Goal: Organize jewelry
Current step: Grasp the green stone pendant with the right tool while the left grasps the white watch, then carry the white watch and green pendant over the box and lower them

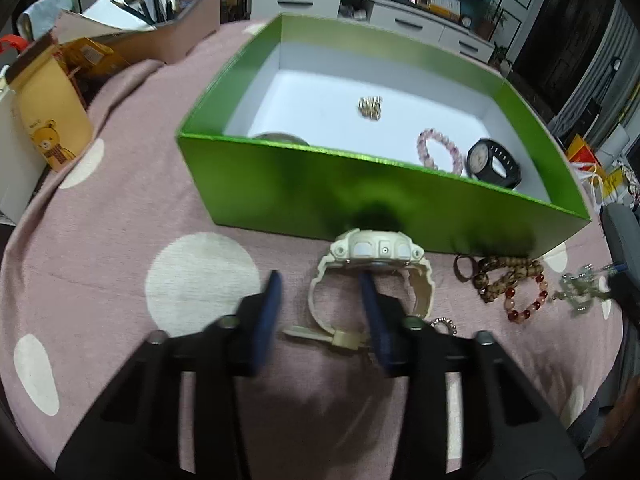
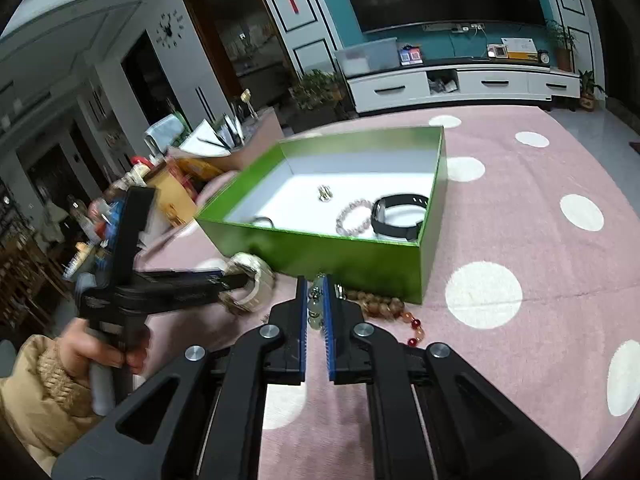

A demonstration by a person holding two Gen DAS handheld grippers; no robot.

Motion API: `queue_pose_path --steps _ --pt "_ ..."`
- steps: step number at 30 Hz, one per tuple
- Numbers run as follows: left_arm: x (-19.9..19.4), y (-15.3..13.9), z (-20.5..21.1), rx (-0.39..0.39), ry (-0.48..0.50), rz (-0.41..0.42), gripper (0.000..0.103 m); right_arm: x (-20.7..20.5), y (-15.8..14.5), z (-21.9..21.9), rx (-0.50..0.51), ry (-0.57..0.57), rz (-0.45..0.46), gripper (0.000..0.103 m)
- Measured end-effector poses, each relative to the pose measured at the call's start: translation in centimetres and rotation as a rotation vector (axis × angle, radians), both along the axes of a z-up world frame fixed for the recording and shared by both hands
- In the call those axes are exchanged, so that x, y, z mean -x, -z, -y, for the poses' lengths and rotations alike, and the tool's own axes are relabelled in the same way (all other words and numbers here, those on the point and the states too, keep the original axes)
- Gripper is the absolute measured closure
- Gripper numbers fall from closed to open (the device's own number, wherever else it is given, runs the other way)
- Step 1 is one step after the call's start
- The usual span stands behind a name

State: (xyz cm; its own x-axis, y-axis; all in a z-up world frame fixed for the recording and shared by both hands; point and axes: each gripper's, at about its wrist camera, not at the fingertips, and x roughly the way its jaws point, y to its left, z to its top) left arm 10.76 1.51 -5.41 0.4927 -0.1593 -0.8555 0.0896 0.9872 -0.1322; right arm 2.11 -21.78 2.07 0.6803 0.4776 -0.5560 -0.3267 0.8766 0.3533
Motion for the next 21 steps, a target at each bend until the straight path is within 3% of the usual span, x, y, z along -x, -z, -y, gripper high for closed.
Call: queue_pose_path --steps 7,15,21 --pt "-0.2 0.4 -0.3 -0.004 -0.01 0.001 0.096 0.0 -1.1 1.0 -0.036 0.012 0.024 0.096" --pt "1.0 -0.1 -0.9 0.021 -0.023 0.013 0.096 0.2 -1.4 1.2 -0.034 0.023 0.032 0.096" --pt "2.7 -2.3 -1.5 0.036 -0.033 0.059 0.096 0.4 -1.9 1.3 -0.034 0.021 0.042 0.096"
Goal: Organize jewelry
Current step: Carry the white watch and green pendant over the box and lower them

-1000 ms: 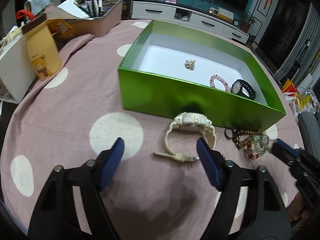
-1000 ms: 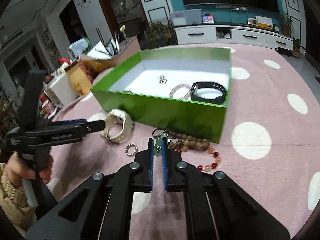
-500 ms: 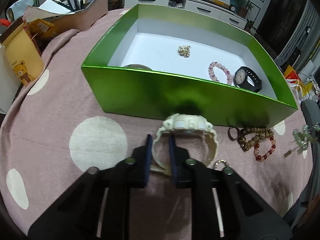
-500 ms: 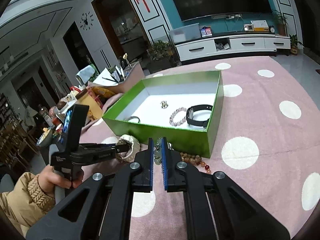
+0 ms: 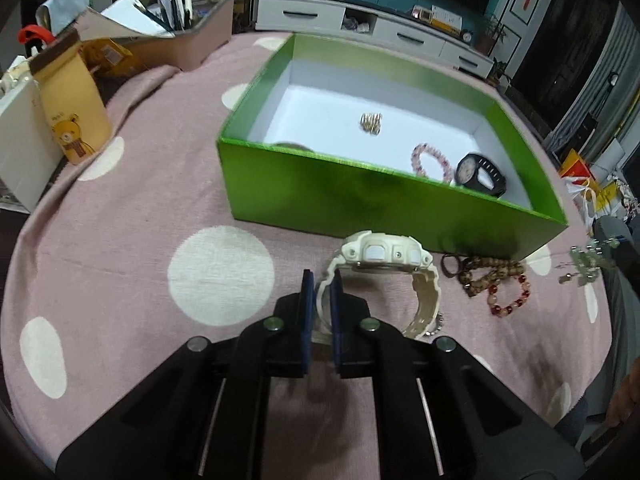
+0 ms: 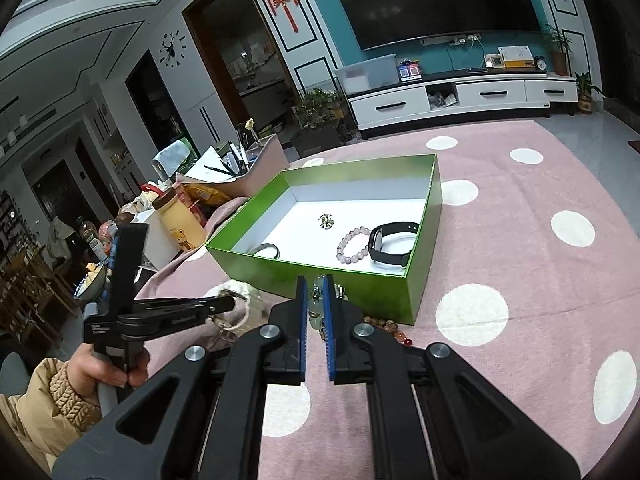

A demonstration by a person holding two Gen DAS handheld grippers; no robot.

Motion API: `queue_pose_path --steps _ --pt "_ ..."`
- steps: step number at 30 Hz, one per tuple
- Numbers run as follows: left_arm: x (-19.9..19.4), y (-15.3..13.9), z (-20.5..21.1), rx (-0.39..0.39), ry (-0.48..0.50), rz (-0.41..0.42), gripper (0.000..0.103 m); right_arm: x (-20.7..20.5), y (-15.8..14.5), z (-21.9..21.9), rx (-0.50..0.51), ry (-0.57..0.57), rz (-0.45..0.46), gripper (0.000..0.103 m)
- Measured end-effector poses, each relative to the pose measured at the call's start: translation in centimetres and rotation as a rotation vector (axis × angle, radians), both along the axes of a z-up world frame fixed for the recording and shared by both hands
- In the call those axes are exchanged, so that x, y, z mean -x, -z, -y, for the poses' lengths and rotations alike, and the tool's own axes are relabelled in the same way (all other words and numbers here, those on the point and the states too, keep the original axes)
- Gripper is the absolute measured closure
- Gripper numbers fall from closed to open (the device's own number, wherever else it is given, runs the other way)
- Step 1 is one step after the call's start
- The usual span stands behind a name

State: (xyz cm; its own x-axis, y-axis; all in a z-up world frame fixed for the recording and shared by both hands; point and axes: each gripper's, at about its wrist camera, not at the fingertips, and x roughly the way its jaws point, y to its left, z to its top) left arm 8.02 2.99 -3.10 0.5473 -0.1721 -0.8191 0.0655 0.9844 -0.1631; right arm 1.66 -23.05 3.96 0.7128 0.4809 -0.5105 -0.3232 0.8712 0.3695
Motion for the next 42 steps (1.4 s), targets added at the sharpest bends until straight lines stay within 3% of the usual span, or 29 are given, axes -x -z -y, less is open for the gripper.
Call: queue_pose_path --steps 11,25,34,42 --pt "0.9 -5.6 -1.0 0.0 -0.019 0.101 0.095 -0.4 -2.3 -0.3 0.004 -0.004 0.053 0.096" --pt "-3.2 -10.6 0.4 -0.026 -0.022 0.184 0.095 -4.0 -6.5 -1.6 0.025 -0.01 0.161 0.096" --pt "-6.1 -11.1 1.9 -0.032 -0.02 0.188 0.095 -7.0 -6.6 -2.9 0.049 -0.029 0.164 0.096" --pt "-8.8 -9.0 3.0 -0.064 -0.012 0.141 0.095 -9.9 -4.6 -3.8 0.063 -0.032 0.108 0.096"
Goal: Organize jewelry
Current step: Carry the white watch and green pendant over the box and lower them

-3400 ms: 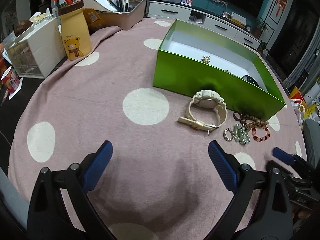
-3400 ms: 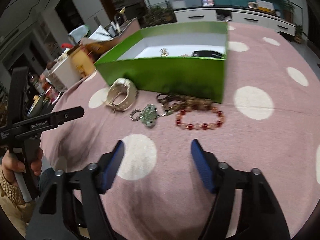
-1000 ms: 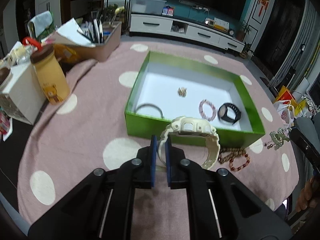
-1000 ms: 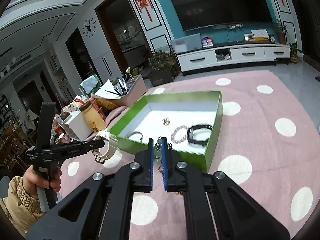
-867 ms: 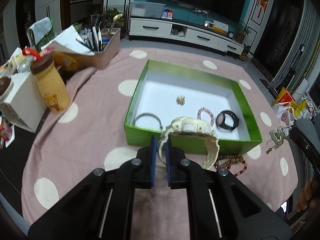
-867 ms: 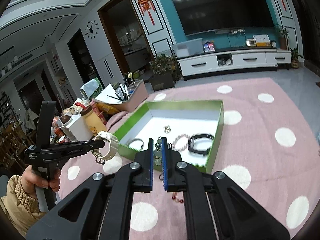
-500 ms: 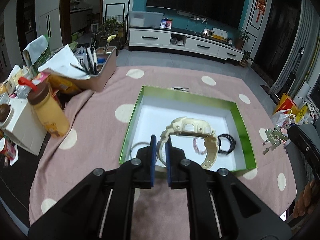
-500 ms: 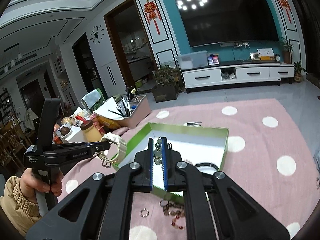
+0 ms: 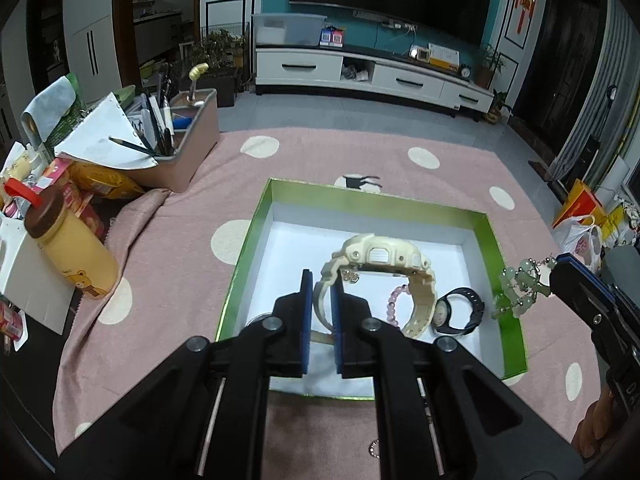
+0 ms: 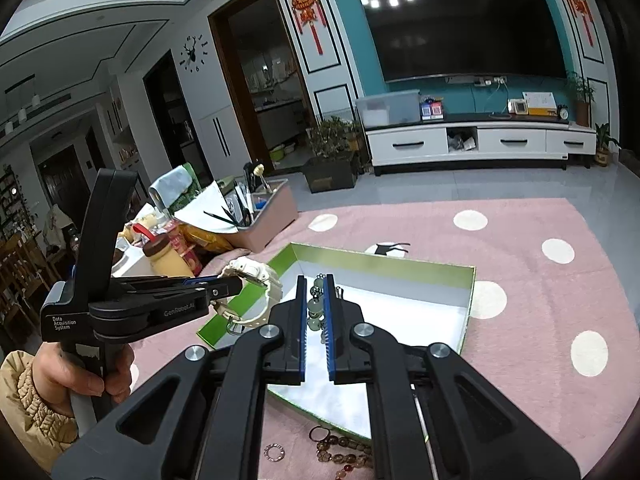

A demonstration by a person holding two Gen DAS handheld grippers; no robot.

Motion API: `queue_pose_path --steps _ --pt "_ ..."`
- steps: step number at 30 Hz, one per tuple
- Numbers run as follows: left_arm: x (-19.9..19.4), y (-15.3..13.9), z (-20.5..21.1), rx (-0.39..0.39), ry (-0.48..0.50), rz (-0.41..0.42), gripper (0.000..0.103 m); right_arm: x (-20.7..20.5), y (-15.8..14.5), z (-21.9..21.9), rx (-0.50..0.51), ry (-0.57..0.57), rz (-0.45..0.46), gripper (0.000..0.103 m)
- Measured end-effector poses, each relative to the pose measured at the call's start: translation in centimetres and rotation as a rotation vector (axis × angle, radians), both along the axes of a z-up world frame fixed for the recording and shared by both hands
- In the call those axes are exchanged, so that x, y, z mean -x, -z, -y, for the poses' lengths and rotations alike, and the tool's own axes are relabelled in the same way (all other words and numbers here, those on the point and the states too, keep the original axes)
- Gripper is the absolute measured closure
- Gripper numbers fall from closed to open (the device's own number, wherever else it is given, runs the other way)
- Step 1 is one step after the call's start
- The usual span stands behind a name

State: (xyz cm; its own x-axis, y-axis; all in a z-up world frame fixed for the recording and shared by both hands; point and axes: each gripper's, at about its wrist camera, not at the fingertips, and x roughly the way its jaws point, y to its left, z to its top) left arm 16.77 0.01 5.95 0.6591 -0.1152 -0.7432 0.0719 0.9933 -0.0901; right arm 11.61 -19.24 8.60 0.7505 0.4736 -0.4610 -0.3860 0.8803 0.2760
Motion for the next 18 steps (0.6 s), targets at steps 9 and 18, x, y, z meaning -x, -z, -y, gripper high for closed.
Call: queue_pose_path --steps 9,18 --pt "-2.5 3.2 0.5 -0.024 0.001 -0.065 0.094 -2.3 2.5 -0.8 0.01 0.005 -0.072 0.096" --pt "-3.8 5.4 0.3 -0.04 0.001 -0.11 0.094 -3.8 4.8 -2.0 0.01 -0.024 -0.14 0.096"
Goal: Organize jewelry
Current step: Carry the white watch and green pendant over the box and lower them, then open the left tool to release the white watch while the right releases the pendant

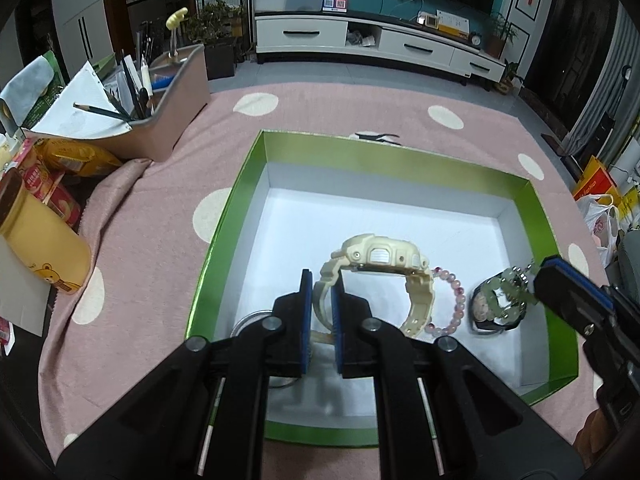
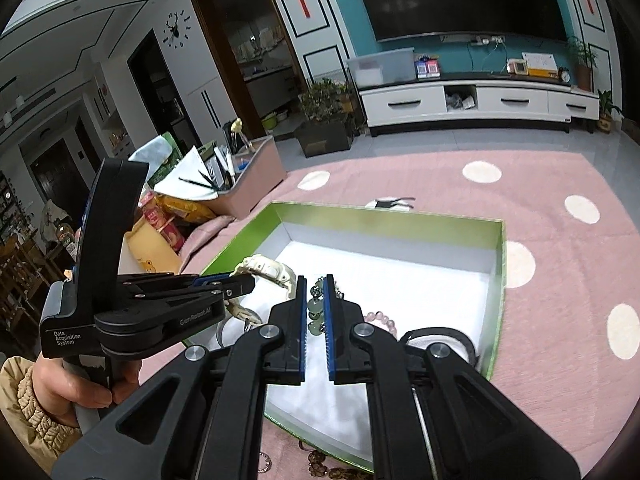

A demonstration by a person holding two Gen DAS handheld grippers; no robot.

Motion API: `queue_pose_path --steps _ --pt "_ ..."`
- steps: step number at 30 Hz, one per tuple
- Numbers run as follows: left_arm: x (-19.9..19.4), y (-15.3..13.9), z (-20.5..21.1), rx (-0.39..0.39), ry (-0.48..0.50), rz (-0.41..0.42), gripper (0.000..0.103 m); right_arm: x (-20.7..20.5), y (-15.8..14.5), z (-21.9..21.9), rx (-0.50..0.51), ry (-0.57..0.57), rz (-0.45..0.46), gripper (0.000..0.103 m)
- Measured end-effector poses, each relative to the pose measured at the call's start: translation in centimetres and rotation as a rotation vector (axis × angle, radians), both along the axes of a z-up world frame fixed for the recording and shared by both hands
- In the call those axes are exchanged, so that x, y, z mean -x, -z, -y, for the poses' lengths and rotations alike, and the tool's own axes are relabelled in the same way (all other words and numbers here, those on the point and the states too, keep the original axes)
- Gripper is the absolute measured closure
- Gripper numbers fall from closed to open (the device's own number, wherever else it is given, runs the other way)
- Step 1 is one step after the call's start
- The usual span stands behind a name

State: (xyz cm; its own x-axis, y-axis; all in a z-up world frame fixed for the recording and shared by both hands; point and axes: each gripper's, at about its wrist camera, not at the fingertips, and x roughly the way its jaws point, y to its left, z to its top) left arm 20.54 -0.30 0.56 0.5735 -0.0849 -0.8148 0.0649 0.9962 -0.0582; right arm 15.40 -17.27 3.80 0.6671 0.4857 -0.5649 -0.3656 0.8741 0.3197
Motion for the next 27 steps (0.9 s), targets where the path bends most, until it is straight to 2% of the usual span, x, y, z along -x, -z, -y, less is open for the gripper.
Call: queue_pose_path --steps 10,15,19,20,24,25,27 --pt "-0.6 1.6 0.0 -0.017 -0.006 -0.034 0.093 -0.8 2.0 -1.9 0.009 -0.046 -0.068 0.096" --pt "-0.7 2.1 -0.1 -0.021 -0.007 -0.04 0.089 -1.3 2.6 -2.2 -0.001 -0.052 -0.1 0.095" --pt "-0.7 1.9 -0.2 -0.015 -0.011 -0.03 0.083 -1.3 2.5 -1.7 -0.021 -0.028 -0.113 0.073" --pt "-0.6 1.7 -0.3 -0.013 -0.013 -0.025 0.079 -1.4 2.3 -1.5 -0.025 -0.023 -0.113 0.069" --pt "-0.2 0.6 -0.6 -0.007 -0.017 0.006 0.064 -0.8 1.5 -0.2 -0.044 -0.001 -0.098 0.066" --pt "-0.1 0.3 -0.6 -0.007 -0.019 0.011 0.055 -0.6 1.3 0.1 -0.047 0.004 -0.091 0.063" --pt "0.3 -0.1 -0.8 -0.004 -0.023 0.025 0.052 0.0 0.7 1.0 -0.053 0.019 -0.078 0.062"
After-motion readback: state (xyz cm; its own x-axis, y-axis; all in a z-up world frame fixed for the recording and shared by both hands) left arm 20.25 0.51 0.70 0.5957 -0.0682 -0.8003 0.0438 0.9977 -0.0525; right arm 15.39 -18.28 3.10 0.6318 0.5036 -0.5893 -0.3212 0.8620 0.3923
